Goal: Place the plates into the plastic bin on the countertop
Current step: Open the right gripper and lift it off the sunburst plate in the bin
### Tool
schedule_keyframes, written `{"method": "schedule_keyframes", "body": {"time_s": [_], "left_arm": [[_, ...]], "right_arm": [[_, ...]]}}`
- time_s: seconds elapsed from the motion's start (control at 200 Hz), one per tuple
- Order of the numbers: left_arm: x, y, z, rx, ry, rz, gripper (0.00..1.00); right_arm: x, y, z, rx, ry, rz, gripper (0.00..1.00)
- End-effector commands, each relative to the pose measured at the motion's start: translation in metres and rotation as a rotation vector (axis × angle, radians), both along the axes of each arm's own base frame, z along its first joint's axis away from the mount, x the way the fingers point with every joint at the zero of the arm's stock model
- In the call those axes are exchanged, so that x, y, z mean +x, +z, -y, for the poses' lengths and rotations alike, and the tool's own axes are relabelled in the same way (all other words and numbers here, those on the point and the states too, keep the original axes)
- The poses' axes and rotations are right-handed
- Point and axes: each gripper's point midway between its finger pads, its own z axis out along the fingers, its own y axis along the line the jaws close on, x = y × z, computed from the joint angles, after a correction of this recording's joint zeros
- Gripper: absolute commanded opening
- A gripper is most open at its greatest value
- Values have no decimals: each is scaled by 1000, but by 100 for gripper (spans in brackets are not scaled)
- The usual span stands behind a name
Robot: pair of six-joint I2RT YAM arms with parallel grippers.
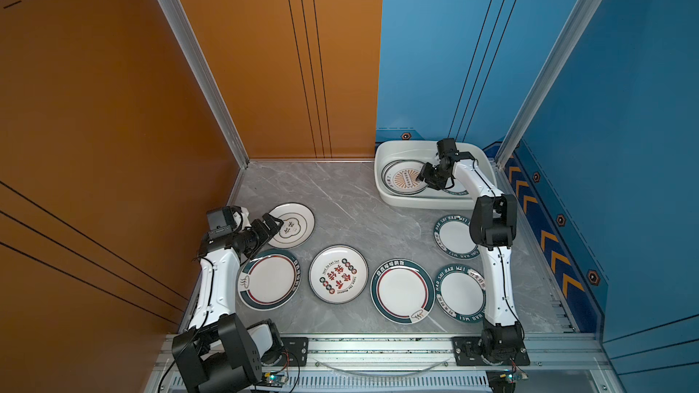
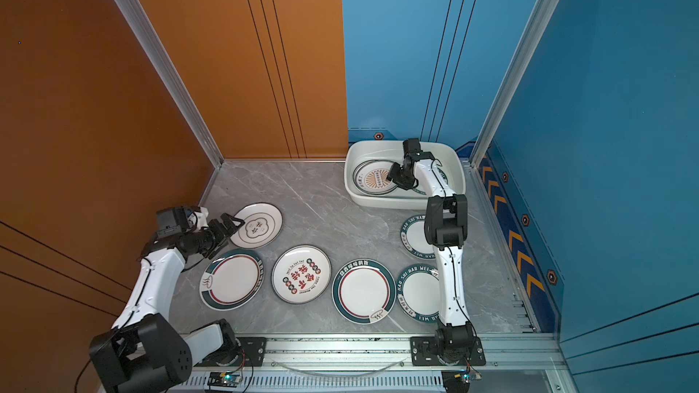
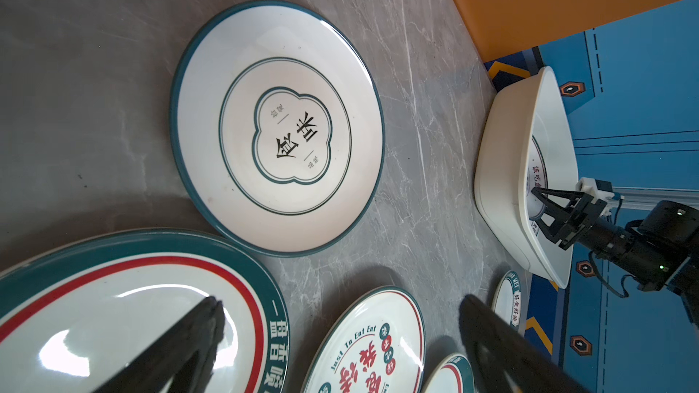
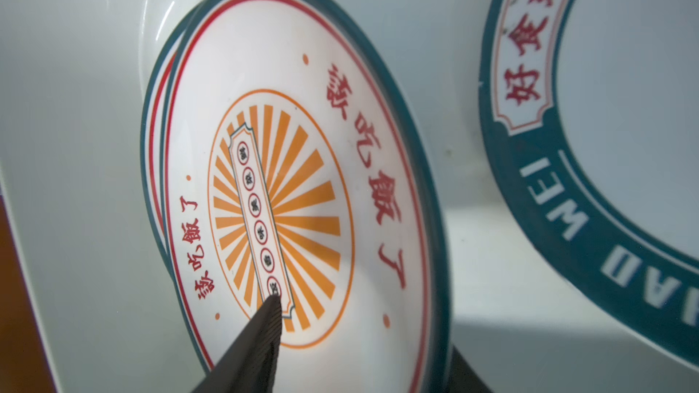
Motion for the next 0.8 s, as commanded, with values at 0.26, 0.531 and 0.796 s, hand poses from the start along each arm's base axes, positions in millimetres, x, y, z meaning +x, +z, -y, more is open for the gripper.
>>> {"method": "schedule_keyframes", "body": {"time_s": [0.26, 0.531, 0.796], "left_arm": [[-11, 4, -3, -4, -11, -5, 99], [-19, -5, -7, 16, 8, -39, 100], [-21, -28, -21, 4, 85, -144, 99]], "right_arm": [[-14, 28, 21, -118, 6, -2, 54], [-16, 38, 19, -126, 38, 22, 54], [-23, 86, 12, -72, 60, 123, 55]]}}
